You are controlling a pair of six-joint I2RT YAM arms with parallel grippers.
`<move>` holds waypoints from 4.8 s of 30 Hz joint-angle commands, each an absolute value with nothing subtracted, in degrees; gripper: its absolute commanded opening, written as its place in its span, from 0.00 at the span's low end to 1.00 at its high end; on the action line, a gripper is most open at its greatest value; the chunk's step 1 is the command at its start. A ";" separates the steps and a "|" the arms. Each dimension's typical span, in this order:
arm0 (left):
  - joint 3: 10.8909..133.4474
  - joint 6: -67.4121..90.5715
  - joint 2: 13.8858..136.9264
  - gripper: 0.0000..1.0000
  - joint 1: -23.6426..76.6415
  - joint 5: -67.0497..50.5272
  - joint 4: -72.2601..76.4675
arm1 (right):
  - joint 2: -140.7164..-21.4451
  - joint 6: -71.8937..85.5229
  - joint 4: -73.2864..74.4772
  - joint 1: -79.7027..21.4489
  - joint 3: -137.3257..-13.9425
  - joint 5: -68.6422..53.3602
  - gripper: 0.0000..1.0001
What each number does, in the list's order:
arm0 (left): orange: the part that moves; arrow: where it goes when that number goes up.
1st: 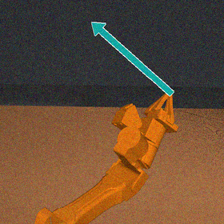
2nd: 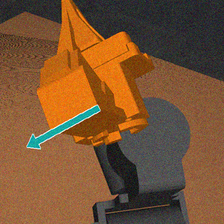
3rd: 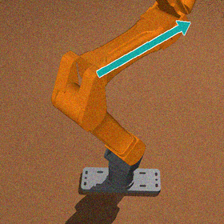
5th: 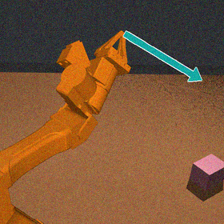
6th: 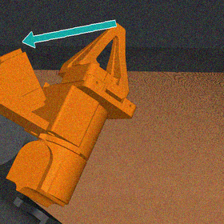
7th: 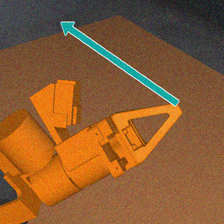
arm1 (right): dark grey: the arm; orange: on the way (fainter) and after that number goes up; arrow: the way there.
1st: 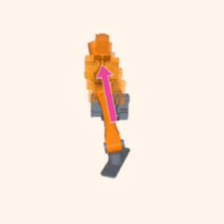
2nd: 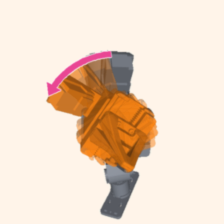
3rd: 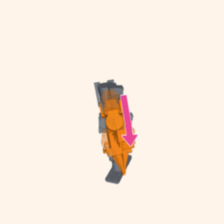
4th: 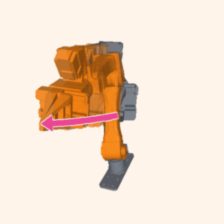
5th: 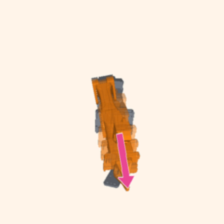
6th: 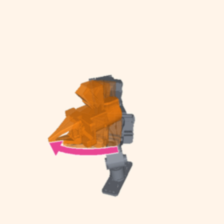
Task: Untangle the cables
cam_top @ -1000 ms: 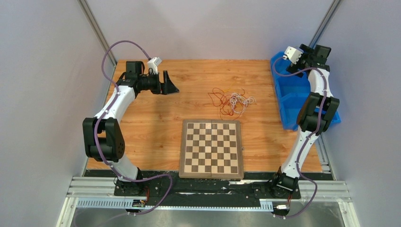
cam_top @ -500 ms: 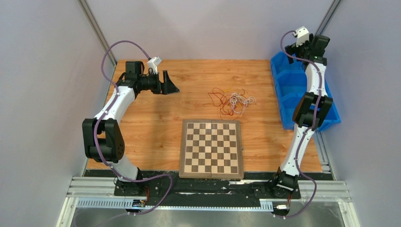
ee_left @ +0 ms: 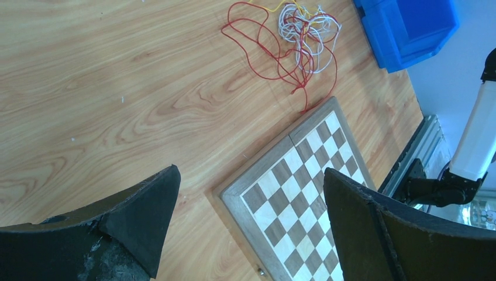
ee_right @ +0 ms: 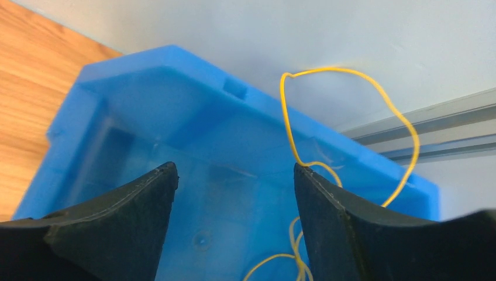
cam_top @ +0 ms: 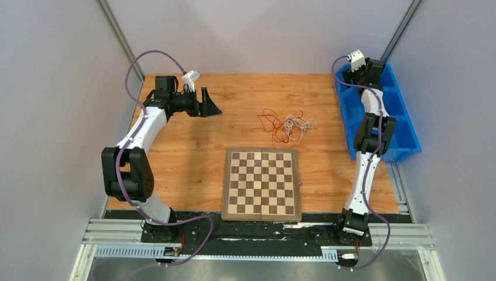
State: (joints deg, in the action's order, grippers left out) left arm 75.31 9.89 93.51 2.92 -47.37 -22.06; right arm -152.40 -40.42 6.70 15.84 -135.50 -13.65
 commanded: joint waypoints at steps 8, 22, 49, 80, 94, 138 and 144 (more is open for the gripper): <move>77.06 8.43 91.79 1.00 2.70 -46.49 -23.33 | -154.90 -51.15 -4.30 16.07 -138.30 -14.41 0.61; 79.27 7.47 92.86 1.00 2.71 -46.16 -25.00 | -157.58 -57.84 -11.54 14.28 -137.54 -5.32 0.00; 74.87 8.82 89.12 1.00 2.70 -47.41 -22.45 | -123.55 -65.68 24.49 23.86 -114.37 -32.99 0.00; 74.87 9.57 90.24 1.00 2.75 -47.50 -21.56 | -138.26 -45.32 31.82 20.41 -125.58 -20.27 0.48; 75.89 9.29 91.31 1.00 2.79 -48.91 -22.47 | -132.89 -50.39 31.22 21.97 -130.19 -29.82 0.87; 74.73 8.83 90.81 1.00 2.77 -46.64 -22.40 | -130.55 -67.64 24.80 23.59 -122.20 -31.21 0.00; 74.29 9.59 90.97 1.00 2.80 -47.13 -21.20 | -128.86 -72.85 38.56 24.27 -123.04 -36.87 0.00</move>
State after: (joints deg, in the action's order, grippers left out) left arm 74.41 9.56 91.42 2.92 -46.39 -23.83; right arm -133.64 -68.75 28.82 24.01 -121.99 -30.02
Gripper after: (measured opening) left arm 1.000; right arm 0.005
